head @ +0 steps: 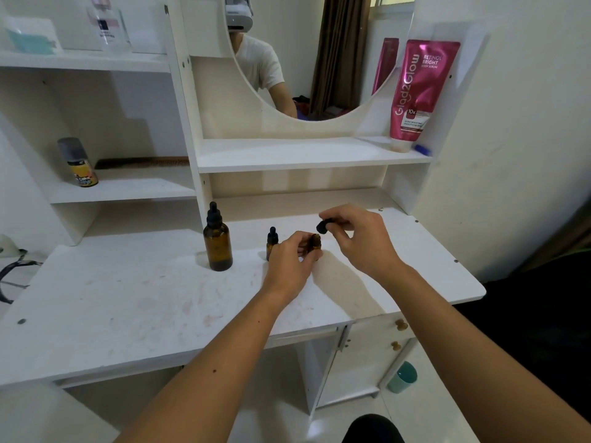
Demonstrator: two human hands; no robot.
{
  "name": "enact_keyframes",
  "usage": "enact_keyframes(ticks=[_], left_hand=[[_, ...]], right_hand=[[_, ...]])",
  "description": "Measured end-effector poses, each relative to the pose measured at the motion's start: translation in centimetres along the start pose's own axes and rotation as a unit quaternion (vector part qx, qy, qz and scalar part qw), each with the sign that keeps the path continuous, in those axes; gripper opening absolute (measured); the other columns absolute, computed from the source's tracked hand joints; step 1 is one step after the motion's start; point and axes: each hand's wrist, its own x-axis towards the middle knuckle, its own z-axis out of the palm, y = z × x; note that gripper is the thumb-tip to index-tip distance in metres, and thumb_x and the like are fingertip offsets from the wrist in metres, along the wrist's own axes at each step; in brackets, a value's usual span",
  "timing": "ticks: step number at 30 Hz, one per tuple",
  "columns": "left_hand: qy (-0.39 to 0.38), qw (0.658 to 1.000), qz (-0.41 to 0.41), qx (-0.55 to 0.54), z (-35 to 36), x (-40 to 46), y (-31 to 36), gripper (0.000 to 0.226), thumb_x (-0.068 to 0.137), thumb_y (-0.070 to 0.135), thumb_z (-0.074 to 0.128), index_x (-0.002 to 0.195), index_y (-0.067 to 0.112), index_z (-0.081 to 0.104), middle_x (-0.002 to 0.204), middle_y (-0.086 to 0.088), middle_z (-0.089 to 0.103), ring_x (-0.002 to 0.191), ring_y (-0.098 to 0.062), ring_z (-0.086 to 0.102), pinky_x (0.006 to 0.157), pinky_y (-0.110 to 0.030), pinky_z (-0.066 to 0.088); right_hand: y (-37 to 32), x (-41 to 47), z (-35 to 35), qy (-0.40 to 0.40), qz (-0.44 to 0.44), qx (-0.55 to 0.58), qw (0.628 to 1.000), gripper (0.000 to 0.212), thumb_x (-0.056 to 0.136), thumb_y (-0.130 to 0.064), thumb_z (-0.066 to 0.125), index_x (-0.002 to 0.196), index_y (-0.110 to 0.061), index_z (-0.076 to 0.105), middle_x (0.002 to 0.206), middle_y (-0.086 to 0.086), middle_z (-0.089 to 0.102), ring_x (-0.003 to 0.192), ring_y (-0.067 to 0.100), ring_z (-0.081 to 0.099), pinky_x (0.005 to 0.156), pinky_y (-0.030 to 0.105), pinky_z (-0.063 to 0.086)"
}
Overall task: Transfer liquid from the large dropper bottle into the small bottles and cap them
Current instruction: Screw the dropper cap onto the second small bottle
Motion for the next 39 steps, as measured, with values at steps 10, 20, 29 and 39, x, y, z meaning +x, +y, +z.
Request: enact_keyframes(ticks=[10, 20, 29, 39], left_hand=[[0.001, 1.000, -0.001, 0.015, 0.2, 0.2, -0.2, 0.024, 0.095, 0.020, 0.073, 0.118, 0.015, 0.068, 0.103, 0.011, 0.074, 0.100, -0.003, 0.069, 0.095, -0.020, 0.052], [0.007, 1.000, 0.008, 0.015, 0.2, 0.2, -0.2, 0.024, 0.093, 0.019, 0.076, 0.117, 0.018, 0.069, 0.100, 0.014, 0.074, 0.097, 0.002, 0.068, 0.093, -0.022, 0.056], [0.006, 1.000, 0.007, 0.013, 0.2, 0.2, -0.3, 0.025, 0.093, 0.017, 0.076, 0.117, 0.016, 0.069, 0.101, 0.012, 0.075, 0.098, -0.002, 0.070, 0.094, -0.026, 0.057], [0.008, 1.000, 0.004, 0.022, 0.2, 0.3, -0.3, 0.025, 0.094, 0.016, 0.074, 0.119, 0.016, 0.069, 0.102, 0.010, 0.075, 0.099, -0.003, 0.070, 0.093, -0.024, 0.057]], right_hand=[[0.5, 0.1, 1.5, -0.050, 0.027, 0.005, 0.998, 0.028, 0.095, 0.001, 0.069, 0.114, -0.017, 0.078, 0.104, -0.006, 0.078, 0.092, 0.007, 0.073, 0.091, 0.023, 0.059], [0.9, -0.4, 1.6, -0.043, 0.090, 0.057, 0.993, 0.028, 0.095, -0.009, 0.073, 0.121, -0.018, 0.076, 0.108, -0.009, 0.077, 0.092, -0.003, 0.071, 0.087, 0.006, 0.051], [1.4, -0.7, 2.2, -0.039, 0.118, 0.069, 0.990, 0.024, 0.095, -0.014, 0.074, 0.119, -0.018, 0.077, 0.108, -0.008, 0.077, 0.091, 0.002, 0.072, 0.083, 0.006, 0.051], [1.5, -0.7, 2.6, -0.027, 0.129, 0.092, 0.987, 0.022, 0.093, -0.014, 0.076, 0.115, -0.017, 0.078, 0.103, -0.009, 0.078, 0.088, 0.001, 0.072, 0.085, 0.015, 0.057]])
